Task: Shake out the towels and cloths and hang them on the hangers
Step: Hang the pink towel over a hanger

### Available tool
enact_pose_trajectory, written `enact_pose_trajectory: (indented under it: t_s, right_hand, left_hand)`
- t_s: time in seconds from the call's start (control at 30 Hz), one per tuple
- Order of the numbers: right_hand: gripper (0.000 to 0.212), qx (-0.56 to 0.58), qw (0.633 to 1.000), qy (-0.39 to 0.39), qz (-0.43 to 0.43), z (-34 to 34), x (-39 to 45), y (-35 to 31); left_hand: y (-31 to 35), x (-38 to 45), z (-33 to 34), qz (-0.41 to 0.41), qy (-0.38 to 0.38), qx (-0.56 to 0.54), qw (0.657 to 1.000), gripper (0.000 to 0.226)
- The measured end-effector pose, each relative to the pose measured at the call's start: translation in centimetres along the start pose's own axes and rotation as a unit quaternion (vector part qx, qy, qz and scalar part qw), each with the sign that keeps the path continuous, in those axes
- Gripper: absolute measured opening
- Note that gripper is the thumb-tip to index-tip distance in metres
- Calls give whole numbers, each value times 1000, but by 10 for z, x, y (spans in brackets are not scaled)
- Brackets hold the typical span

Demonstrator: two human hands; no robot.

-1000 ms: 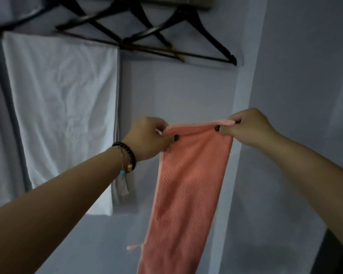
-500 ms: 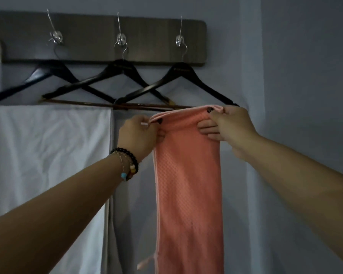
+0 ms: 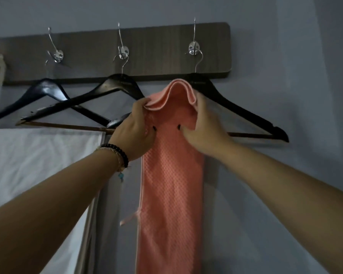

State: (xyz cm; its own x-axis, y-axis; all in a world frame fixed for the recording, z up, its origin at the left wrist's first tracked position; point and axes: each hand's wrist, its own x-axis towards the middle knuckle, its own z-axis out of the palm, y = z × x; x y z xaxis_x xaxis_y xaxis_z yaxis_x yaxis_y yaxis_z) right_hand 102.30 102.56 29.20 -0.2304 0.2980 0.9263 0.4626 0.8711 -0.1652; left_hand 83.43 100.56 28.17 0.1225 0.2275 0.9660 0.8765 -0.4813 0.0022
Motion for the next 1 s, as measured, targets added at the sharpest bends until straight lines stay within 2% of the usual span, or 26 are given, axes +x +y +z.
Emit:
enact_pose_trajectory:
  t_s: [0.07,0.2,0.33,0.4,0.5,0.6,0.7,0.8,0.9,1.0]
  right_hand:
    - [90,-61,997,-29,-21,17,-7,20]
    - [86,-185,980,4,-77,33,-11,49]
    - [74,-174,978,31,-107,32,-6,49]
    - [72,-169,979,39,-108,29,-5,44]
    - [81,-182,979,46,-76,25,-7,35]
    - [86,-237,971,22,-30,14,-5,24]
    - [76,-282,959,-13,-18,2,1,11]
    - [60,-283,955,-90,19,-8,8,1]
    - [51,-266,952,-148,39,-15,13,-5]
    - [53,-275,945,-167,54,-22,15,-8]
  left_hand:
    - [-12,-1,6,33,-1,37,999,57]
    - [-33,-8,13,99,0,123,988,59]
    - [-47,-17,12,137,-6,135,981,52]
    - [-49,-16,10,140,-9,137,981,59]
    - [-42,-4,3,123,-37,86,988,73]
    - [-36,6,-9,136,-74,44,987,78]
    - [-30,10,-19,183,-87,93,975,79]
    - [-24,10,-23,216,-97,115,965,80]
    - [-27,3,-20,234,-44,69,969,72]
    - [-37,-10,-12,223,6,13,975,65]
